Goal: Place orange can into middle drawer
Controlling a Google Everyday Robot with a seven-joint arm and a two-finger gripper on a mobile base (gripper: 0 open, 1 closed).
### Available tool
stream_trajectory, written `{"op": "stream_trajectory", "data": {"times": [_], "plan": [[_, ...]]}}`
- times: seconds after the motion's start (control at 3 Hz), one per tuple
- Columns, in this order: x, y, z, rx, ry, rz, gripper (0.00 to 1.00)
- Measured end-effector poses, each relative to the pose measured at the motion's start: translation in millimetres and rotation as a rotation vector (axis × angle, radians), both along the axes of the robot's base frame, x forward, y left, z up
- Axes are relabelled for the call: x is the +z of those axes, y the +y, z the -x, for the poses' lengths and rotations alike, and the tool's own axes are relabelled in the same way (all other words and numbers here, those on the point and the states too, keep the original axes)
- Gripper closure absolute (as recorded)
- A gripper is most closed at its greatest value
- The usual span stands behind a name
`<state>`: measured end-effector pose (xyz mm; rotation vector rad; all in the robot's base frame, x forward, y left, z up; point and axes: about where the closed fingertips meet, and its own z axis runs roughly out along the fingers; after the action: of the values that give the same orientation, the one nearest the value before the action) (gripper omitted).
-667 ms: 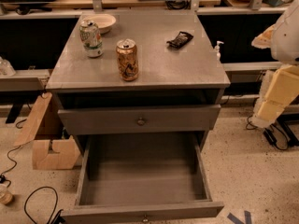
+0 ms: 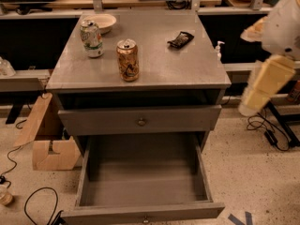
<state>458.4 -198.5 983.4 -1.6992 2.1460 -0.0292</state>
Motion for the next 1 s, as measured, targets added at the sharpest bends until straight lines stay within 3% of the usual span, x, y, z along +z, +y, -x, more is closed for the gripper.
{"op": "stream_trajectory", "data": {"times": [0.67,1.0], "plan": [[22.1,105.1,-92.6,0.219,-0.162,-0.483,0.00],[34.2,159.5,-106.4,0.301,-0.203,-0.699,0.00]]}}
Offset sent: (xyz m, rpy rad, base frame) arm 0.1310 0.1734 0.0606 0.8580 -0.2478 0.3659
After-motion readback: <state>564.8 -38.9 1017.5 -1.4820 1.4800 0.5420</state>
